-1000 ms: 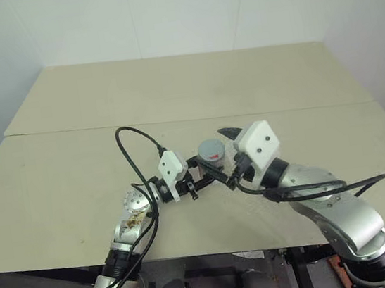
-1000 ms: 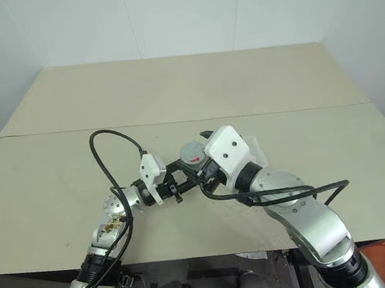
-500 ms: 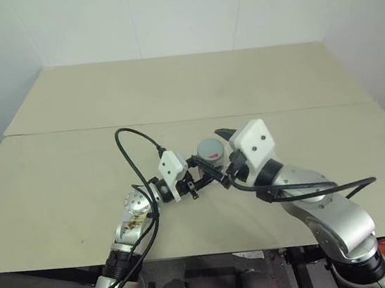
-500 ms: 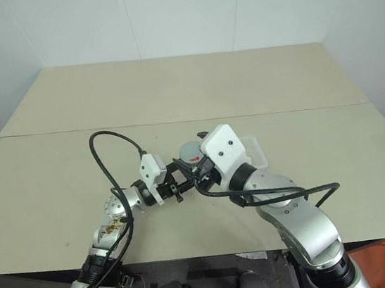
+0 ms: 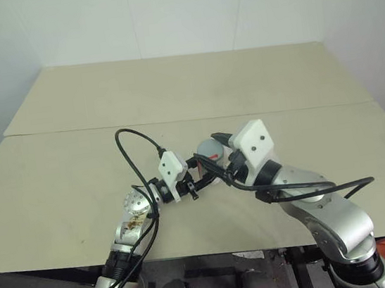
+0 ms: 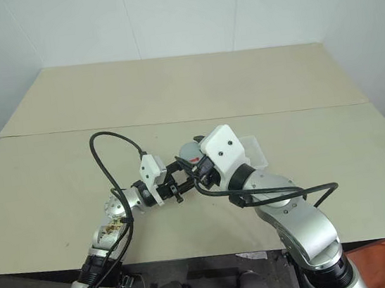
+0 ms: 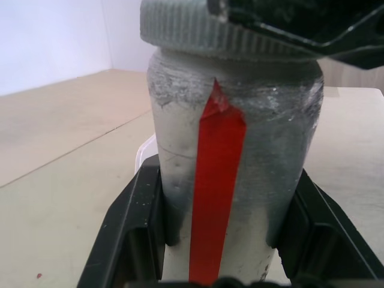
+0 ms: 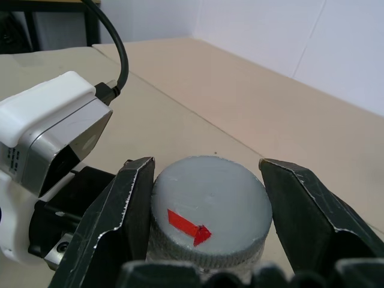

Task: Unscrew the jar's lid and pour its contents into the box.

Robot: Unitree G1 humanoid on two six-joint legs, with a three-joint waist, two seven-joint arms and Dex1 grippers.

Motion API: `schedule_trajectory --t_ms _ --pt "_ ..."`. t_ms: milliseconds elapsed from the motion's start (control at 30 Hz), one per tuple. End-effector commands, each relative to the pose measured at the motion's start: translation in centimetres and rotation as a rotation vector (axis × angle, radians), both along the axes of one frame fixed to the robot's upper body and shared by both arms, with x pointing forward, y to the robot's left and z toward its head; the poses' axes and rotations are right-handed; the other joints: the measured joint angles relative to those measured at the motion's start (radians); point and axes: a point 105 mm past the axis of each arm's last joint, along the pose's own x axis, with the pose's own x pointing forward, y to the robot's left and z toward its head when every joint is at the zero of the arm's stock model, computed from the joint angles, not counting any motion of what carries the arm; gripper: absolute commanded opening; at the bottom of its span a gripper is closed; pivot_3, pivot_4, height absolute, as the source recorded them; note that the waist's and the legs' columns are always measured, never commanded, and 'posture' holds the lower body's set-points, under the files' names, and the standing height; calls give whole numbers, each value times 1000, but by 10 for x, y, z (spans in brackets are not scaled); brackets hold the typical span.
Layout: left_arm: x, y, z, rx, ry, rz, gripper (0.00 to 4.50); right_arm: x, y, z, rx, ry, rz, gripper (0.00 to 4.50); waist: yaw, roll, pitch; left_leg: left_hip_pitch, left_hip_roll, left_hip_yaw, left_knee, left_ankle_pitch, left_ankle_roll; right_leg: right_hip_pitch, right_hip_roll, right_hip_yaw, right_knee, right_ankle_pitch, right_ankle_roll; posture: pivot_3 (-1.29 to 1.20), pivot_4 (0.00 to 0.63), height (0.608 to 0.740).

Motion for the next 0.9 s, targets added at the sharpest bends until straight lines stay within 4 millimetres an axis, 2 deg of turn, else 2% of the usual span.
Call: schedule_trajectory --t_ms 33,300,433,667,800,900 --pt "-8 -2 12 -25 -47 -42 1993 -6 -1 7 0 -35 86 2733 0 0 0 0 0 0 0 0 0 0 0 0 0 0 0 0 150 740" --pt "-14 -3 13 -25 -44 -90 1993 -11 -4 9 -11 -10 415 2733 0 0 0 1 0 0 0 0 1 1 0 0 0 0 0 0 150 740" --pt "-17 -4 13 -23 -44 -107 1993 -5 -9 14 -36 27 626 2733 -2 0 0 1 0 0 1 0 1 1 1 0 0 0 0 0 150 740" --pt "-25 -2 13 -23 -44 -131 1993 4 -4 13 -134 29 976 2733 -4 0 0 1 1 0 1 0 1 1 1 1 0 0 0 0 150 740" --pt "-25 -2 13 -22 -43 -129 1993 13 -4 16 -158 67 1099 2733 -4 0 0 1 1 1 2 0 0 1 1 0 3 0 0 0 150 740" --pt "-25 -2 13 -22 -43 -127 1993 19 -5 11 -242 17 1139 2733 -3 0 0 1 1 1 2 0 0 1 1 0 4 0 0 0 150 740"
